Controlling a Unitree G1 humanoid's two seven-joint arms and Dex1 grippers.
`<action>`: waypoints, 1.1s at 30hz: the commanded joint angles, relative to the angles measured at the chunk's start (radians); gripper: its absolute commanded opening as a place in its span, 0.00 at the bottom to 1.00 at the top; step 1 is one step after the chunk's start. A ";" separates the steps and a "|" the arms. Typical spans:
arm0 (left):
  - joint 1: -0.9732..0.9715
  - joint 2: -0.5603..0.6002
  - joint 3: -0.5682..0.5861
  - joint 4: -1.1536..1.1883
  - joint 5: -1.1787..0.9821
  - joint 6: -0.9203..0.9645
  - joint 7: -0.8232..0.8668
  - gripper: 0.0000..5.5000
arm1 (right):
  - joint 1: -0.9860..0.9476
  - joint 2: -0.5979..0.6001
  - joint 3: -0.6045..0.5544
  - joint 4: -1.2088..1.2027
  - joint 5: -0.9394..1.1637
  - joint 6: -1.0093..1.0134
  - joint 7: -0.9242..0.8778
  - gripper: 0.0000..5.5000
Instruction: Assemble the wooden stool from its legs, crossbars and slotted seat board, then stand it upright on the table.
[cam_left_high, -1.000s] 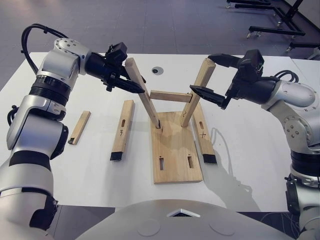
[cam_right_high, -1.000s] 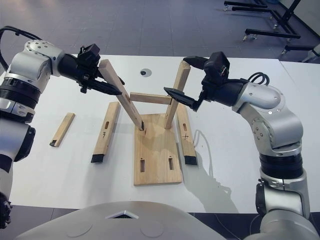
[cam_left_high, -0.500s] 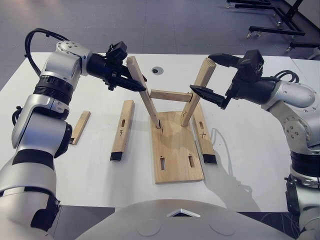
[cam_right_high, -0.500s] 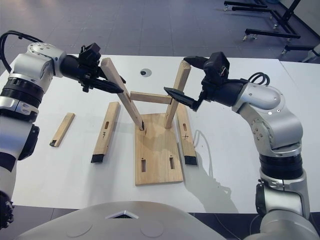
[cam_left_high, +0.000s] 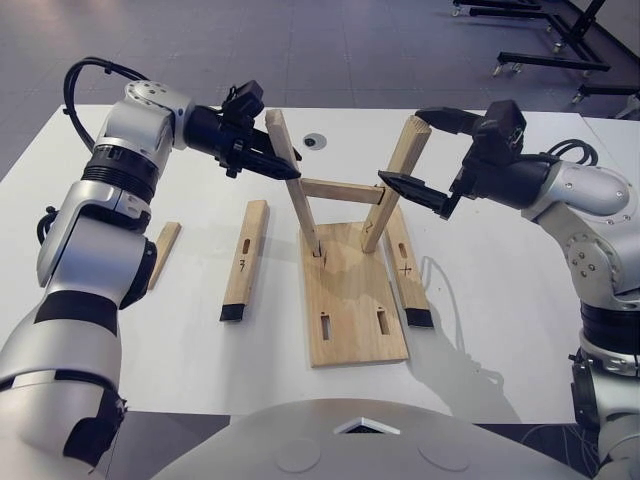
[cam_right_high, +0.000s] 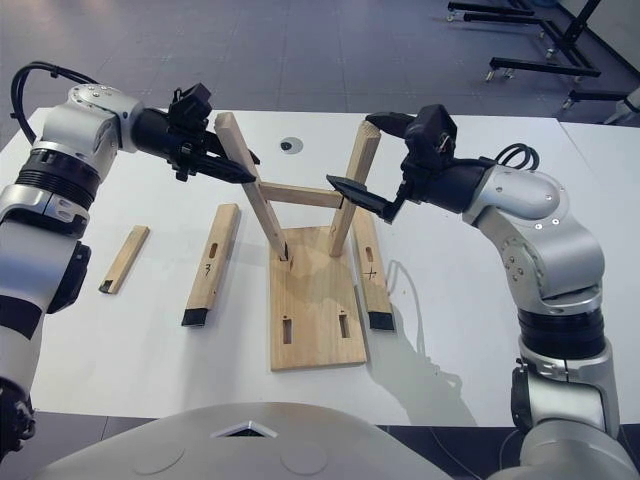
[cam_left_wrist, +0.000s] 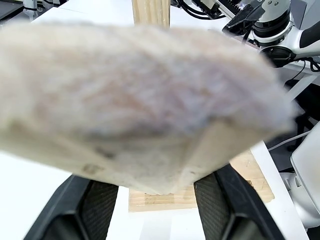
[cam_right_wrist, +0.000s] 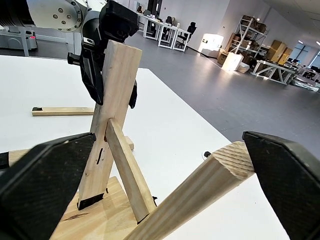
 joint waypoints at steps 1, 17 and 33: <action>0.169 -0.077 -0.174 0.018 0.263 -0.067 0.092 0.37 | 0.011 0.026 0.068 -0.026 0.018 0.040 0.038 0.98; 0.173 -0.075 -0.211 -0.031 0.302 -0.178 0.117 0.37 | -0.231 0.207 0.187 -0.140 -0.323 -0.089 -0.324 0.98; 0.171 -0.071 -0.213 -0.014 0.313 -0.188 0.120 0.37 | -0.154 0.282 0.694 -0.185 -1.024 0.136 -0.366 0.98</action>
